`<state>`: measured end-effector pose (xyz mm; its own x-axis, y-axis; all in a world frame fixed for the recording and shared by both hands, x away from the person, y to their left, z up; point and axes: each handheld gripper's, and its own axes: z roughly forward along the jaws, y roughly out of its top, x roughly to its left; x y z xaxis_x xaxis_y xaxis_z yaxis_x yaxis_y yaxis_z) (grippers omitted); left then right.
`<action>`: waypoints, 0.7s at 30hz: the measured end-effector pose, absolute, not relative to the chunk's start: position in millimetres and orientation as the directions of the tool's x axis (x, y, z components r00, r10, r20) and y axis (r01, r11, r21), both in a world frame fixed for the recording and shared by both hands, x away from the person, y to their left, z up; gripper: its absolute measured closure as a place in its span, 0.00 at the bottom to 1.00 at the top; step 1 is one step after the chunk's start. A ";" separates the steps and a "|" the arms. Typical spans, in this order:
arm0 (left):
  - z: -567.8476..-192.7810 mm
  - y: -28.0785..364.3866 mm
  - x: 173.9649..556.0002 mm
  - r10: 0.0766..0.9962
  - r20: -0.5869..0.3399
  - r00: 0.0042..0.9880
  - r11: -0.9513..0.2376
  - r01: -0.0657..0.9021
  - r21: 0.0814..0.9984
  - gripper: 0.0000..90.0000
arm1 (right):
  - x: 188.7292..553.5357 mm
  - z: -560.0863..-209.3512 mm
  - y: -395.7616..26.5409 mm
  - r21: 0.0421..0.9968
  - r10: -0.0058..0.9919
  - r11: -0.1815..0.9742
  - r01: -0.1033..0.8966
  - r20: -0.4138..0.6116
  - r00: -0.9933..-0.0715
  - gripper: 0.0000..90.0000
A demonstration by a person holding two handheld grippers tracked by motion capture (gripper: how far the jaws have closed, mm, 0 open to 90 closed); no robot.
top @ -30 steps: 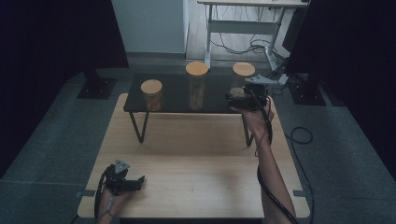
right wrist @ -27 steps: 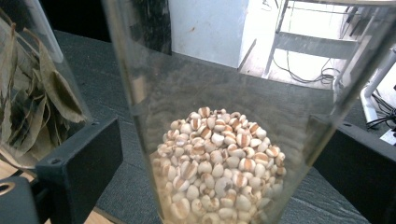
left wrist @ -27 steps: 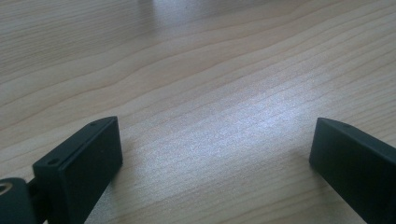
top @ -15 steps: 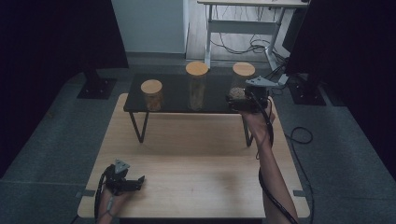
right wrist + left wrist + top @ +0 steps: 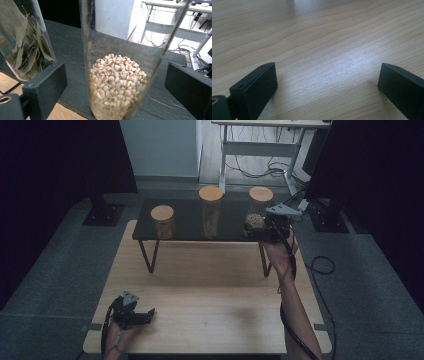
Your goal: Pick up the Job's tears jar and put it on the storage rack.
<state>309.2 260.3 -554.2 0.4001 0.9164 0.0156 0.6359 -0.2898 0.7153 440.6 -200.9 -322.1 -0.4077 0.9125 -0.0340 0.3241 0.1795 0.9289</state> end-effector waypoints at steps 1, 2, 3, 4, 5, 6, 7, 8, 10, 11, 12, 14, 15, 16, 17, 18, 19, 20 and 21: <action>-554.2 260.3 309.2 0.916 0.016 0.400 -0.290 0.636 0.715 0.02 | 439.4 -322.1 -201.2 0.929 0.912 0.180 0.322 -0.035 -0.409 0.04; -554.2 260.3 309.2 0.916 0.015 0.400 -0.290 0.636 0.715 0.02 | 438.3 -322.1 -201.4 0.930 0.911 0.184 0.319 -0.039 -0.410 0.04; -554.2 260.2 309.2 0.916 0.015 0.400 -0.289 0.636 0.716 0.02 | 437.3 -322.2 -201.5 0.930 0.911 0.188 0.315 -0.045 -0.410 0.04; -554.2 260.2 309.2 0.917 0.015 0.400 -0.289 0.636 0.716 0.02 | 436.3 -322.3 -201.6 0.930 0.910 0.192 0.315 -0.049 -0.411 0.04; -554.2 260.3 309.2 0.916 0.016 0.400 -0.290 0.636 0.715 0.02 | 435.5 -322.6 -201.6 0.929 0.910 0.196 0.313 -0.053 -0.411 0.04; -554.1 260.5 309.2 0.916 0.018 0.402 -0.293 0.636 0.714 0.02 | 434.3 -322.7 -201.5 0.929 0.910 0.199 0.313 -0.056 -0.412 0.04; -554.0 260.6 309.2 0.915 0.020 0.403 -0.295 0.636 0.713 0.02 | 433.3 -322.9 -201.5 0.929 0.909 0.203 0.309 -0.061 -0.413 0.04; -553.9 260.7 309.2 0.915 0.021 0.403 -0.297 0.637 0.712 0.02 | 432.2 -323.0 -201.5 0.929 0.908 0.207 0.307 -0.066 -0.414 0.04; -554.2 260.3 309.2 0.916 0.016 0.400 -0.291 0.636 0.715 0.02 | 429.9 -323.2 -202.0 0.929 0.906 0.214 0.303 -0.073 -0.417 0.04; -554.2 260.3 309.2 0.916 0.016 0.400 -0.291 0.636 0.715 0.02 | 429.2 -323.2 -202.2 0.929 0.906 0.215 0.301 -0.074 -0.418 0.04; -554.2 260.3 309.2 0.916 0.016 0.400 -0.290 0.636 0.715 0.02 | 428.2 -323.3 -202.4 0.929 0.905 0.216 0.300 -0.076 -0.418 0.05; -554.2 260.3 309.2 0.916 0.016 0.401 -0.291 0.635 0.715 0.02 | 426.2 -323.4 -203.0 0.930 0.904 0.219 0.296 -0.080 -0.419 0.05; -554.2 260.3 309.2 0.916 0.016 0.400 -0.291 0.636 0.715 0.02 | 425.2 -323.6 -203.4 0.930 0.904 0.221 0.294 -0.083 -0.420 0.05; -554.2 260.3 309.2 0.916 0.017 0.401 -0.291 0.636 0.715 0.02 | 424.4 -323.9 -203.8 0.930 0.904 0.222 0.293 -0.083 -0.420 0.05; -554.2 260.3 309.2 0.916 0.016 0.400 -0.290 0.636 0.715 0.02 | 423.4 -324.2 -204.3 0.930 0.903 0.222 0.292 -0.084 -0.421 0.05; -554.2 260.3 309.2 0.916 0.017 0.401 -0.291 0.636 0.715 0.02 | 422.2 -324.6 -205.0 0.930 0.903 0.223 0.291 -0.085 -0.422 0.05; -554.2 260.3 309.2 0.916 0.017 0.401 -0.291 0.636 0.715 0.02 | 421.6 -324.8 -205.5 0.930 0.902 0.224 0.290 -0.086 -0.423 0.05; -554.2 260.3 309.2 0.916 0.016 0.400 -0.291 0.636 0.715 0.02 | 420.7 -325.1 -206.2 0.930 0.902 0.225 0.289 -0.086 -0.423 0.05; -554.2 260.3 309.2 0.916 0.016 0.401 -0.291 0.636 0.715 0.02 | 419.8 -325.4 -206.9 0.930 0.902 0.225 0.289 -0.086 -0.423 0.05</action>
<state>309.2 260.3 -554.2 0.4006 0.9161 0.0164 0.6359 -0.2908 0.7148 419.8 -206.9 -325.4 -0.4234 0.9018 -0.0864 0.2894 0.2250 0.9304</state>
